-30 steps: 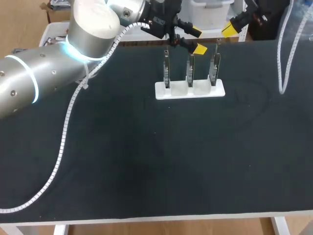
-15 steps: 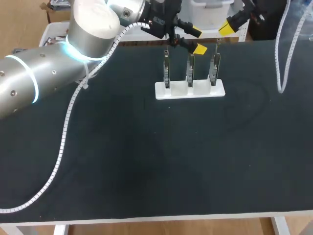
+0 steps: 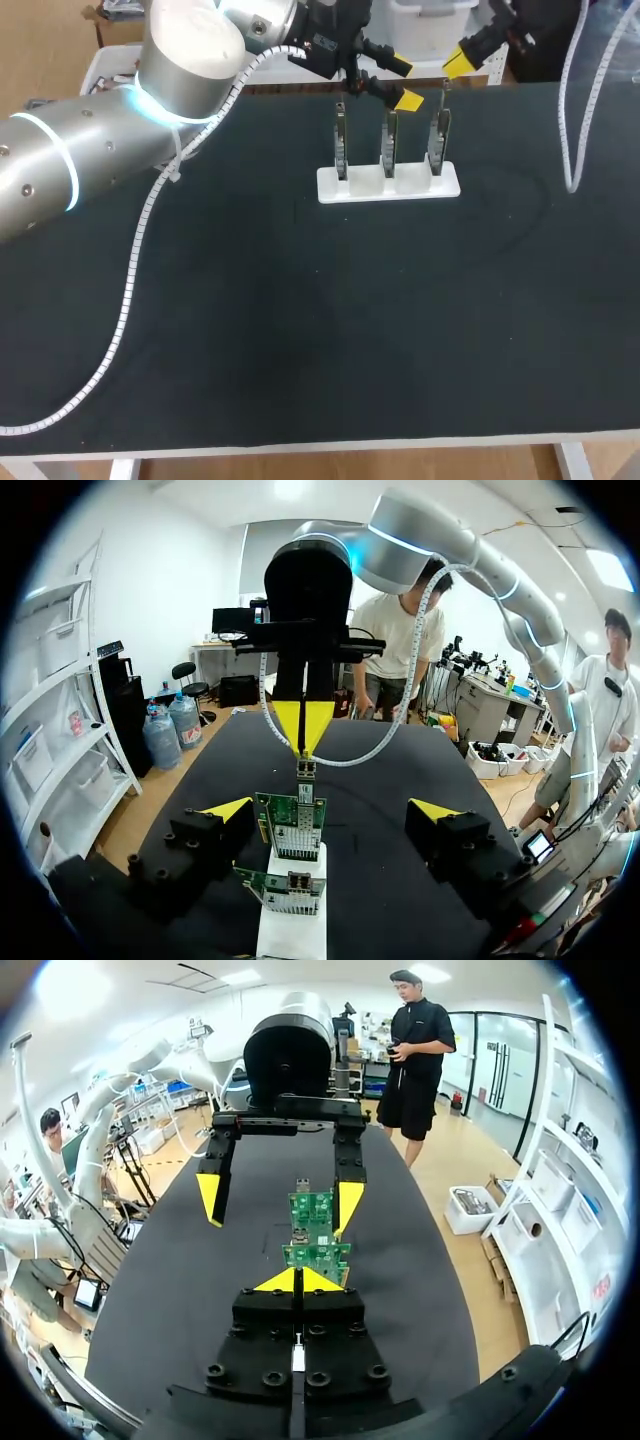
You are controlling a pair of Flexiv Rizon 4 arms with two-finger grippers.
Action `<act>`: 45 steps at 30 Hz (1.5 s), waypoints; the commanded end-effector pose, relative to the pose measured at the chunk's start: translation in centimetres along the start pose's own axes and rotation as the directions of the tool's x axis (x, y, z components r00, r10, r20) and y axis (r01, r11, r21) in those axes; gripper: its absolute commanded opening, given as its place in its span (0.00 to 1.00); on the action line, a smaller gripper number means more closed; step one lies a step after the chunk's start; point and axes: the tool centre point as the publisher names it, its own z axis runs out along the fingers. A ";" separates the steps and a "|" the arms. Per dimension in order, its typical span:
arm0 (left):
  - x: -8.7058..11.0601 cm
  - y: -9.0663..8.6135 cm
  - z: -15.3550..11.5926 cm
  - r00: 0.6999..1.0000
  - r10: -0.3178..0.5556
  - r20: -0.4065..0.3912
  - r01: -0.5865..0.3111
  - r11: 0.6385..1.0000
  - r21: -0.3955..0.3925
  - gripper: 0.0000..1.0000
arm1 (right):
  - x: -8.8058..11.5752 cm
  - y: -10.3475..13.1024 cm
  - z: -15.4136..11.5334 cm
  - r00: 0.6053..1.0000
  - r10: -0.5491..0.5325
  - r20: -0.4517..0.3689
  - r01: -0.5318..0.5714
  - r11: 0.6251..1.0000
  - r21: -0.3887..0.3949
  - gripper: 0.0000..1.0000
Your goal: Pick up the optical module with the left hand, and insert it into the network port with the right hand.
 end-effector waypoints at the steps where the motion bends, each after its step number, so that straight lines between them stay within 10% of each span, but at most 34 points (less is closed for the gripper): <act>1: -0.1 0.3 0.1 1.000 0.000 -0.004 0.000 1.000 0.005 1.00 | -0.2 -0.9 0.1 1.000 -0.001 -0.001 0.000 0.701 -0.713 0.00; 45: -0.1 0.3 0.1 1.000 0.000 -0.004 0.000 1.000 0.005 1.00 | 2.1 -0.9 2.1 0.998 0.053 -0.025 -0.054 0.665 -0.745 0.00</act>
